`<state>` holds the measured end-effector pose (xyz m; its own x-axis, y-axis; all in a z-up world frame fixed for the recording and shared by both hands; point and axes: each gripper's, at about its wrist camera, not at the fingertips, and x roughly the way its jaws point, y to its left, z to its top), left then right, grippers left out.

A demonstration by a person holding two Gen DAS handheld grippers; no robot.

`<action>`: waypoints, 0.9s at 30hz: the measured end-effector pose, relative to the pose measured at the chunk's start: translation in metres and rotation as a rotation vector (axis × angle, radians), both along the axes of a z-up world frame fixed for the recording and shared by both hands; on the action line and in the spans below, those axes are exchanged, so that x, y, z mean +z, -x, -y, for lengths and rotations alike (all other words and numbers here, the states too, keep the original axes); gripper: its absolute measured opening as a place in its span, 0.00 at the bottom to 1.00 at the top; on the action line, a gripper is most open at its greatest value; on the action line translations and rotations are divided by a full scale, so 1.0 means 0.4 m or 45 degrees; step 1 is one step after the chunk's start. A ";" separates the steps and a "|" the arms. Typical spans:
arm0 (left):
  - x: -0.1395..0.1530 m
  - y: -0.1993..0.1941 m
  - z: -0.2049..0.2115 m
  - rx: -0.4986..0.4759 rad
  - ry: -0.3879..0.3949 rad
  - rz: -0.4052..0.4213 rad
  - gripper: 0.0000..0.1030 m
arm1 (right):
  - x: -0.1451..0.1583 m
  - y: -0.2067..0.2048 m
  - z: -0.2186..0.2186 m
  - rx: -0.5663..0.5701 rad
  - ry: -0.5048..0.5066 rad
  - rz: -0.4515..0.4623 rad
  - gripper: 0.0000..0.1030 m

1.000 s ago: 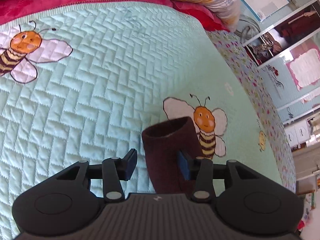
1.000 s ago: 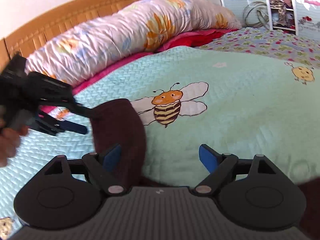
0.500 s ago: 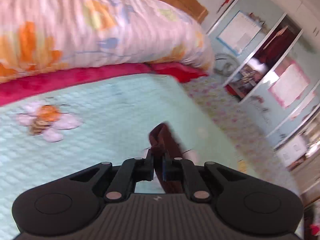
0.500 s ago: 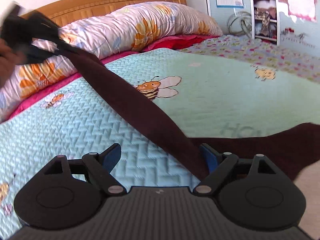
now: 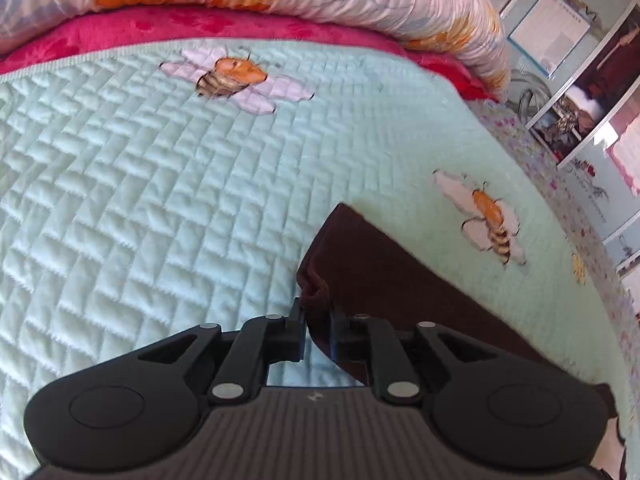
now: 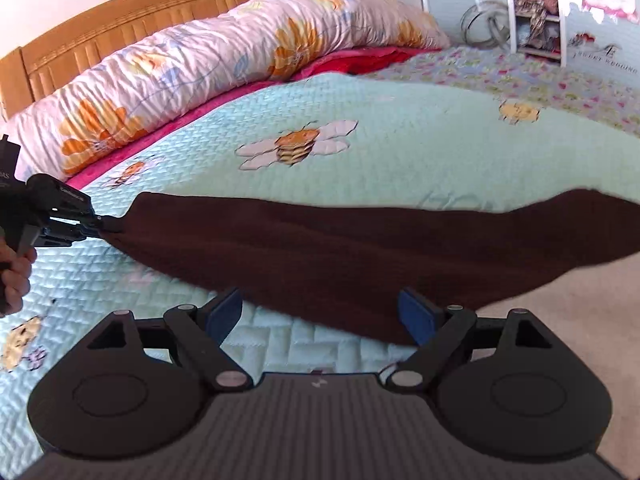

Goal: Fold clothes
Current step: 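Lift the held maroon sleeve with the left gripper and pull it across the grey body, then lower the maroon sleeve onto the grey body with the left gripper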

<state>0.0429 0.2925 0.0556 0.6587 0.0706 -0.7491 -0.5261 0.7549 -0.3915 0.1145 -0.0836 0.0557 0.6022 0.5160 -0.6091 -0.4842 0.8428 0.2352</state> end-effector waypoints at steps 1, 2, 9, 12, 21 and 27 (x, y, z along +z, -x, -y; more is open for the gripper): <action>-0.007 0.006 -0.001 -0.005 -0.002 -0.007 0.13 | -0.013 -0.004 -0.005 0.031 -0.002 -0.060 0.84; -0.005 0.006 0.002 -0.016 -0.024 -0.010 0.14 | -0.024 -0.006 -0.010 0.051 0.011 -0.101 0.84; 0.043 0.048 -0.015 0.158 -0.148 -0.056 0.39 | 0.000 -0.006 -0.012 0.094 -0.084 -0.152 0.84; 0.086 0.086 -0.032 0.268 -0.161 -0.030 0.39 | 0.044 -0.022 0.001 0.068 -0.244 -0.088 0.84; 0.074 -0.171 0.223 -0.502 -0.274 0.025 0.46 | -0.096 -0.104 0.000 -0.226 -0.506 -0.265 0.84; -0.011 -0.160 0.147 -0.389 -0.312 -0.094 0.24 | -0.031 -0.110 0.004 -0.178 -0.495 -0.216 0.66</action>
<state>0.1070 0.2338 0.0513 0.6220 0.0620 -0.7806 -0.2829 0.9473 -0.1502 0.1583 -0.0852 0.0435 0.5909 0.6468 -0.4822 -0.2987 0.7306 0.6140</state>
